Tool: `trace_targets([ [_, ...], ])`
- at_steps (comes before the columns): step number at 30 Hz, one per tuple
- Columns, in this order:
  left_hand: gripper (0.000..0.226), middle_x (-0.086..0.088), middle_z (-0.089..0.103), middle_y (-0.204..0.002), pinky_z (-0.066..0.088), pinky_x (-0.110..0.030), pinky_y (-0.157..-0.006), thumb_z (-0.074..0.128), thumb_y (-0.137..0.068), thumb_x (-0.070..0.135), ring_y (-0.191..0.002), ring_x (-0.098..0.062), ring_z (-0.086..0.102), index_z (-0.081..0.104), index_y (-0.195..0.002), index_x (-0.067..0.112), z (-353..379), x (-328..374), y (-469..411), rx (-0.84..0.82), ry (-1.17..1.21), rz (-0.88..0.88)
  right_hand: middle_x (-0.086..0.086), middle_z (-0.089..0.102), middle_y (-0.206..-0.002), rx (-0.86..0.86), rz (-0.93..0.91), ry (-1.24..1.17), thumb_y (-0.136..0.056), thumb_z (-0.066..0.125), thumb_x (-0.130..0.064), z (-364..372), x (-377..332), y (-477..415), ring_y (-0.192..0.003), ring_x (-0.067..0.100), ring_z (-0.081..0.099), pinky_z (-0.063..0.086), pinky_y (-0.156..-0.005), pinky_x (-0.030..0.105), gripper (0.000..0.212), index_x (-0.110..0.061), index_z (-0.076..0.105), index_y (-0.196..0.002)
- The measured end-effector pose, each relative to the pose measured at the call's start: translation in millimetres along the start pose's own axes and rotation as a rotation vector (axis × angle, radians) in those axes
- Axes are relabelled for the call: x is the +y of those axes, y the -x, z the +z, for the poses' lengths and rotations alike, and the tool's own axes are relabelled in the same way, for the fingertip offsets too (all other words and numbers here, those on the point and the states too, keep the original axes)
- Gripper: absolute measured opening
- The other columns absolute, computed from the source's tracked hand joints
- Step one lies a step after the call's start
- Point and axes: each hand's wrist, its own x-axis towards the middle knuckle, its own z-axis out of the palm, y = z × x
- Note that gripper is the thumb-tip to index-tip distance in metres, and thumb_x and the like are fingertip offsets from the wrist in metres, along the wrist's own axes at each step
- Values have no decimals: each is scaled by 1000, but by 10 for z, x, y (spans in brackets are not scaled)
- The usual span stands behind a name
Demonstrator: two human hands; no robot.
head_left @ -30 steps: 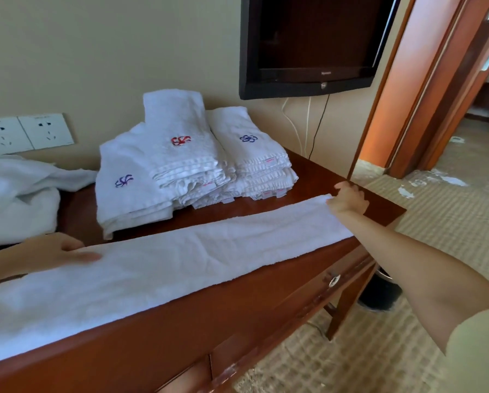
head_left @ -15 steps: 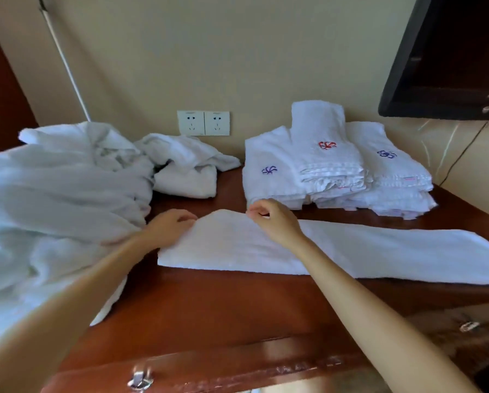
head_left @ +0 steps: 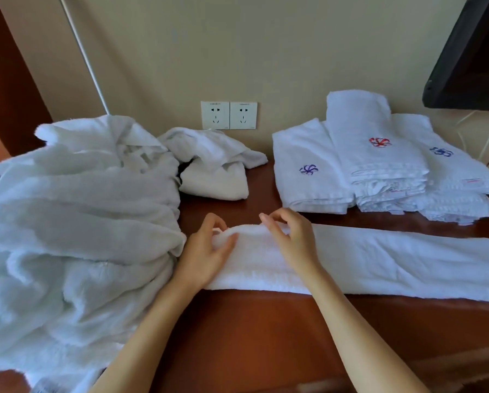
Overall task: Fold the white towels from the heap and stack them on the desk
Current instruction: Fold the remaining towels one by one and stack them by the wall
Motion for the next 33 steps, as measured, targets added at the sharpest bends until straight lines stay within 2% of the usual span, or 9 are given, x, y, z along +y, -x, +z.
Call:
trace_targets([
  [3,35,15,53,-117,34,-9,-77,45,-96,48,-103,-2,50,48,-123,27,0,44,-57,-122,186,-205,-11,67,-79,-158,59,-122,-85,70,-29,-70,-55,9,-80,6,64,47,-76,20,15,-16,65,-82],
  [5,39,7,50,-129,37,-15,-85,44,-99,41,-113,-8,48,45,-134,26,-33,56,-86,-125,305,-304,-12,69,-86,-230,118,-221,-85,71,-17,-108,-107,22,-88,2,65,46,-82,15,6,-16,66,-86],
  [7,37,1,56,-128,45,-24,-84,50,-98,26,-110,-13,56,46,-135,26,-74,58,-83,-105,454,-382,-14,70,-90,-242,131,-292,-86,71,-14,-129,-154,21,-92,2,66,46,-85,14,6,-18,68,-89],
  [9,46,-1,62,-122,49,-26,-83,55,-94,8,-107,-13,61,48,-134,27,-93,51,-75,-84,571,-331,-13,71,-87,-225,124,-365,-86,70,-8,-134,-187,-13,-91,4,67,47,-84,14,9,-17,70,-86],
  [13,61,11,58,-123,42,-5,-84,49,-82,-14,-109,2,55,60,-124,30,-60,46,-37,103,214,-4,-14,71,-81,-214,144,-374,-87,65,0,-46,-177,-163,-86,2,66,46,-80,13,24,-22,70,-78],
  [16,58,9,44,-134,32,2,-84,46,-79,-15,-113,1,43,65,-118,23,-1,-12,28,144,-129,43,-13,72,-84,-317,131,-212,-87,63,-1,141,-154,-226,-88,1,66,48,-84,16,24,-22,73,-79],
  [21,61,-3,29,-151,35,-23,-102,46,-82,-8,-133,-20,39,52,-134,23,37,-62,39,75,-363,-98,-9,70,-87,-348,-40,123,-86,64,-5,394,-76,-178,-82,10,63,47,-81,26,21,-22,76,-83],
  [27,62,-5,32,-150,34,-29,-105,44,-85,-3,-133,-23,37,44,-141,23,49,-109,38,5,-494,-145,-3,65,-93,-296,-191,294,-88,61,-8,434,-38,-61,-81,18,57,43,-84,34,16,-20,72,-91],
  [33,52,-14,47,-134,39,-34,-95,45,-98,23,-118,-29,47,33,-148,14,101,-99,60,71,-600,-113,11,55,-130,-284,-109,414,-93,55,-20,347,-101,207,-123,30,49,39,-101,41,24,-18,69,-112],
])
